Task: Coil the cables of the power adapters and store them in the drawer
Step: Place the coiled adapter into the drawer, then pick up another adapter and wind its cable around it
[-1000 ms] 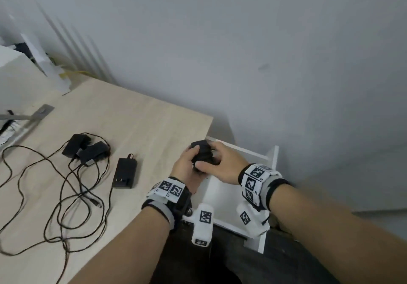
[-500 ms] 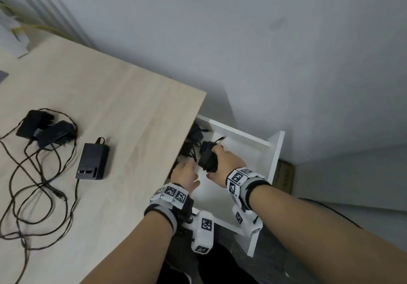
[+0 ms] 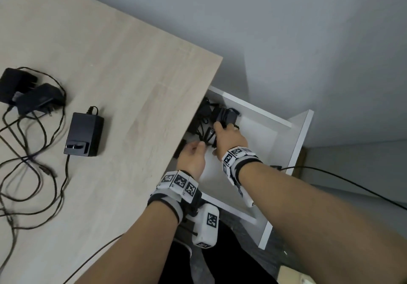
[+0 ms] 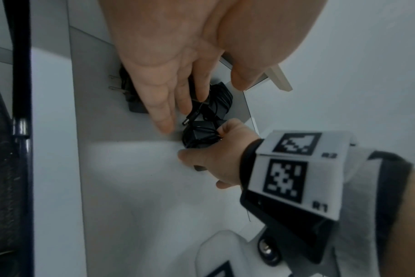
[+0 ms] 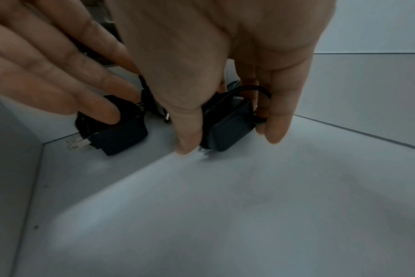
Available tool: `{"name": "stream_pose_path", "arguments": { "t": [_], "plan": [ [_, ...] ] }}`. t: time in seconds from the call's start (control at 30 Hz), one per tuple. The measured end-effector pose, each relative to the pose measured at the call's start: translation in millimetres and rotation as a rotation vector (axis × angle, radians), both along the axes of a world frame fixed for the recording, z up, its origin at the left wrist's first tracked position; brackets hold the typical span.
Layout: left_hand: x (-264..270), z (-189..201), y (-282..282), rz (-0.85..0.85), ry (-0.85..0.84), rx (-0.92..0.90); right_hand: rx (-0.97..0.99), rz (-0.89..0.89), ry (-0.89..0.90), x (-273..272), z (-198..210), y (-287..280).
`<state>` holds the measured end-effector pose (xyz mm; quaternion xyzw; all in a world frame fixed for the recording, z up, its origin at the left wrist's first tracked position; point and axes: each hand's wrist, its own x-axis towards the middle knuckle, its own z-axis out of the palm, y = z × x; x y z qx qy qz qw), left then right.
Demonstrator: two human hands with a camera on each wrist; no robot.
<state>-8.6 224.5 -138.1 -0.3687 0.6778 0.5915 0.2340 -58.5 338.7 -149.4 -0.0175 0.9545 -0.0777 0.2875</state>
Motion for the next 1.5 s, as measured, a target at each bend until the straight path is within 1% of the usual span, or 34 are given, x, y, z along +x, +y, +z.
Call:
{"name": "stream_pose_path", "arguments": {
  "t": [0.2, 0.3, 0.47, 0.53, 0.63, 0.7, 0.8, 0.9, 1.03, 1.13, 1.2, 1.3, 1.43, 1.5],
  "plan": [
    [1, 9, 0, -0.046, 0.027, -0.058, 0.029, -0.002, -0.040, -3, 4, 5],
    [5, 23, -2, -0.099, 0.045, -0.076, 0.019, -0.009, -0.005, 0, 16, 7],
    [6, 52, -15, -0.180, 0.089, -0.080, -0.016, -0.029, 0.097, -3, 51, -2],
    [7, 69, -27, -0.189, 0.101, -0.060, -0.067, -0.052, 0.150, -7, 69, -14],
    [10, 101, -55, -0.197, 0.158, -0.068, -0.237, -0.120, 0.287, -12, 99, -43],
    [15, 117, -78, -0.184, 0.185, -0.094, -0.327, -0.125, 0.366, -10, 115, -65],
    [28, 133, -122, -0.114, 0.229, -0.123, -0.413, -0.034, 0.394, -1, 134, -107],
    [49, 143, -173, -0.020, 0.255, -0.168, -0.451, 0.084, 0.359, 9, 145, -152],
    [88, 145, -240, 0.113, 0.237, -0.228, -0.457, 0.218, 0.344, 23, 154, -208],
    [116, 145, -285, 0.156, 0.220, -0.329, -0.397, 0.289, 0.320, 32, 160, -247],
    [126, 144, -301, 0.134, 0.207, -0.447, -0.368, 0.319, 0.312, 34, 163, -259],
    [138, 142, -326, 0.114, 0.205, -0.551, -0.331, 0.366, 0.305, 38, 165, -284],
    [137, 138, -342, 0.019, 0.230, -0.639, -0.304, 0.369, 0.323, 35, 170, -300],
    [131, 138, -343, -0.015, 0.249, -0.656, -0.284, 0.352, 0.333, 28, 173, -303]
  ]
}}
